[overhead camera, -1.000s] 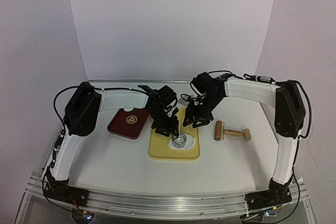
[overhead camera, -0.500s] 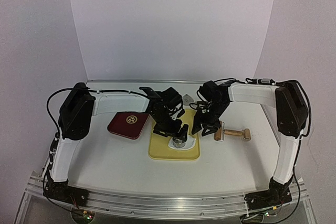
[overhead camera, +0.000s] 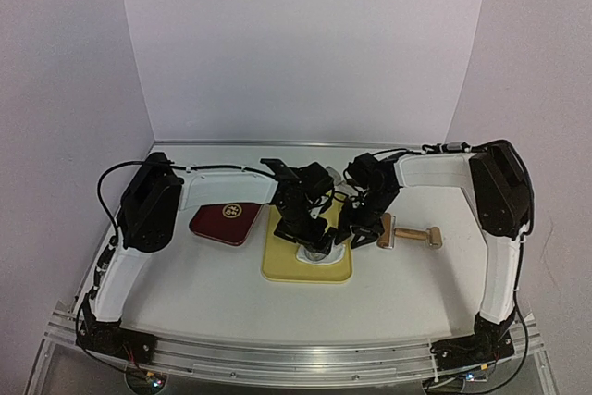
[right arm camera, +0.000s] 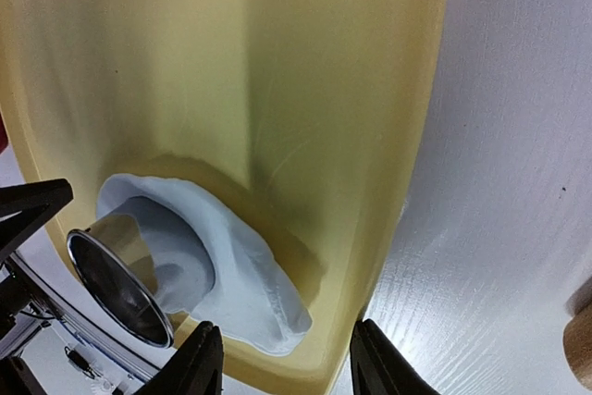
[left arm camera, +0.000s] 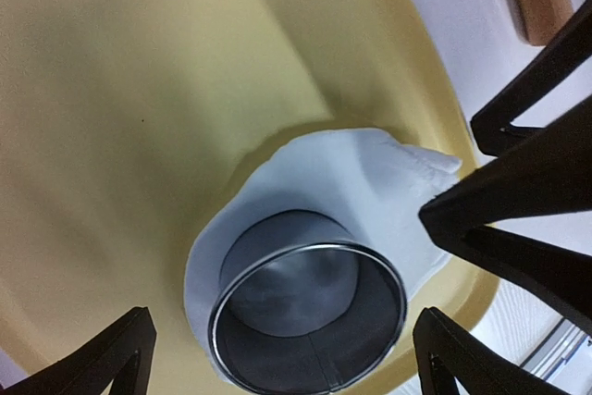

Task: Roll out the dumpling wrappers from the dough

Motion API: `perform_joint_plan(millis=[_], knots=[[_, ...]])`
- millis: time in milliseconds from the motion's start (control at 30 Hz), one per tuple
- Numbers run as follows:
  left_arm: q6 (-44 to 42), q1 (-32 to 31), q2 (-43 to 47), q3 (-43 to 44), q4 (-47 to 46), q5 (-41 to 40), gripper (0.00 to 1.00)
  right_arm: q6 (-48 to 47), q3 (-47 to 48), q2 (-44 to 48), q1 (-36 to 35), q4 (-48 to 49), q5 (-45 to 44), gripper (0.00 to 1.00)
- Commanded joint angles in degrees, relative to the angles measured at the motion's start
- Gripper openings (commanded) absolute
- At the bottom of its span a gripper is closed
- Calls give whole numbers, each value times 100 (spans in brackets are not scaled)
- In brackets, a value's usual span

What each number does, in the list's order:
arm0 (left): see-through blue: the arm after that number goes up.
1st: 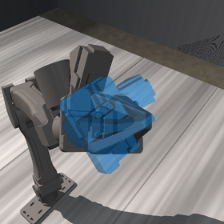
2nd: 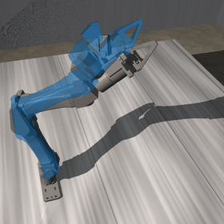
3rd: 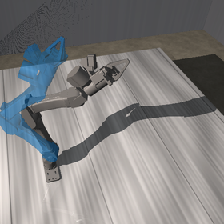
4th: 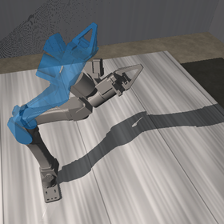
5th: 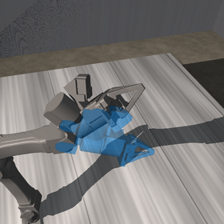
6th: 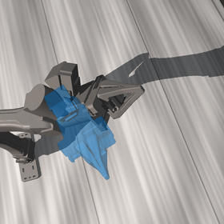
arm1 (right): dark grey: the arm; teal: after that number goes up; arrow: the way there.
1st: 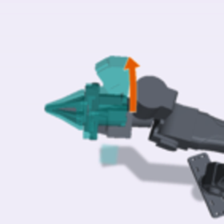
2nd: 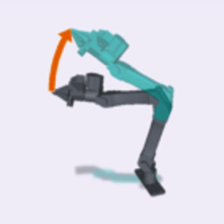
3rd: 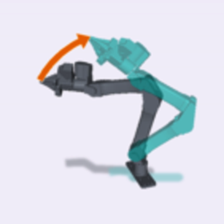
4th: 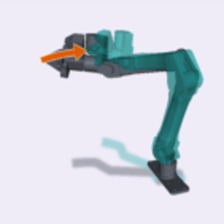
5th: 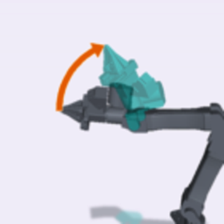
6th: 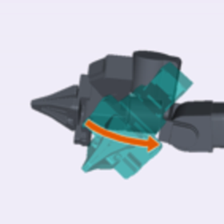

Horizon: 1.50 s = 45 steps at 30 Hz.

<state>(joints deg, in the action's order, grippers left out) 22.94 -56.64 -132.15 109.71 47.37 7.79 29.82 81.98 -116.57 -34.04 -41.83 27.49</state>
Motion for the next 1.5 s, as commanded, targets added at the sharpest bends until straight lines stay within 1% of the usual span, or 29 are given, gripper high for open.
perform_joint_plan(millis=[0,133,400,467,600,700,800,867,967,1200,1300,1467], knots=[[-44,-18,-40,155,117,-224,95,120,-89,-94,3,186,103,47],[-106,-18,-90,114,12,-116,88,186,-139,-177,3,292,196,45],[-303,-20,-181,123,-75,-62,87,325,-217,-320,3,493,476,43],[-327,-22,-200,142,-36,-87,83,363,-213,-277,3,499,488,42],[-326,-22,-156,29,2,-207,70,469,-225,-33,-1,483,320,42],[-308,-20,-137,-55,22,-264,67,528,-248,169,3,476,249,41],[-310,-22,-119,-111,10,-233,64,559,-241,345,2,466,257,37],[-321,-22,-131,-112,15,-231,65,561,-215,432,3,470,253,37],[-333,-22,-136,-17,89,-280,72,572,-195,412,3,459,249,37],[-313,-22,66,77,120,-446,82,592,-158,374,-7,449,412,37],[-274,-24,125,59,122,-579,83,586,-167,272,-7,448,439,38],[-208,-23,183,15,80,-700,80,513,-127,-17,-62,448,608,37]])
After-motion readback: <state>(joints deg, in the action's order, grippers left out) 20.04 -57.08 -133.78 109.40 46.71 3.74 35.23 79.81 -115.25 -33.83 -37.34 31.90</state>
